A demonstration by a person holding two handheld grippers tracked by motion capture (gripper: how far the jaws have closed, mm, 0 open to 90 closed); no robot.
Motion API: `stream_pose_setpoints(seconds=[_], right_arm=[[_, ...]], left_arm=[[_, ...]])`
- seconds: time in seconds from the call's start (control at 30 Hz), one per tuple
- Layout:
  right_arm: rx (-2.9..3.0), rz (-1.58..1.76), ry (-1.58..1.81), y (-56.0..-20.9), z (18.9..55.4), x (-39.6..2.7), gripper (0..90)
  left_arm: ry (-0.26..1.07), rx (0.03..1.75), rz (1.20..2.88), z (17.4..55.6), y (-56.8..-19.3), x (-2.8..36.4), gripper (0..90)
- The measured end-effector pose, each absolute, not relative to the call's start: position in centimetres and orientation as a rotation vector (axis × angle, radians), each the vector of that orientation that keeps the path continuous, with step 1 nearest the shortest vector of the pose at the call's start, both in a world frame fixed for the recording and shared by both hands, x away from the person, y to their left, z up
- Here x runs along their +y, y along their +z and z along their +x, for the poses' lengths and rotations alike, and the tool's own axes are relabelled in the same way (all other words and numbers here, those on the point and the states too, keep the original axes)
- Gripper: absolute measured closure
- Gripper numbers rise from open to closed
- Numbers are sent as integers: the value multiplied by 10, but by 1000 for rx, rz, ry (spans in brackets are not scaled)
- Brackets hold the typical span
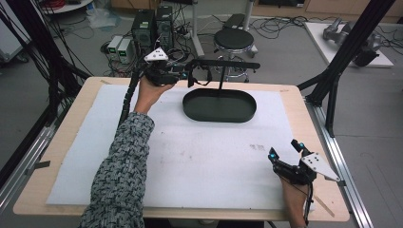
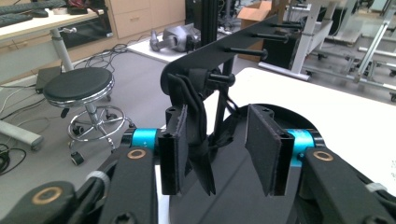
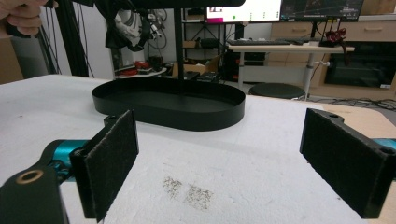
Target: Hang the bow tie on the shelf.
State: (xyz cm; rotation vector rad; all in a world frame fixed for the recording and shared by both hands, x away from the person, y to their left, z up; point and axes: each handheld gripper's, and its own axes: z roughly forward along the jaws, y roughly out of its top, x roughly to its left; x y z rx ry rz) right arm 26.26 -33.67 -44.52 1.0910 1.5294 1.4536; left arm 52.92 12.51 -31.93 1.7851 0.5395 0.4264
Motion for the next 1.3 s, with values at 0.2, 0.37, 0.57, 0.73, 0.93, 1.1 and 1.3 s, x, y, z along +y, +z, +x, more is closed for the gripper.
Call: stream_pose_setpoints(seconds=[0.2, 0.37, 0.57, 0.73, 0.93, 1.1, 1.3], right_arm=[[1528, 1093, 1449, -445, 262, -336, 107], [1528, 1094, 1446, -445, 262, -337, 106], [1530, 1087, 1441, -445, 262, -336, 106], [1526, 1096, 1443, -445, 262, -336, 106], [1526, 1092, 1445, -445, 263, -336, 106], [1533, 1091, 1445, -445, 264, -335, 106], [1532, 1084, 1440, -445, 264, -335, 107]], left_arm=[[439, 543, 1769, 520, -319, 136, 535], [461, 552, 1759, 512, -317, 150, 516], [490, 576, 1744, 501, -316, 170, 477], [510, 582, 1730, 489, -315, 183, 438], [526, 570, 1718, 473, -313, 195, 389], [549, 563, 1717, 455, -314, 206, 356], [607, 570, 1724, 428, -322, 224, 295]])
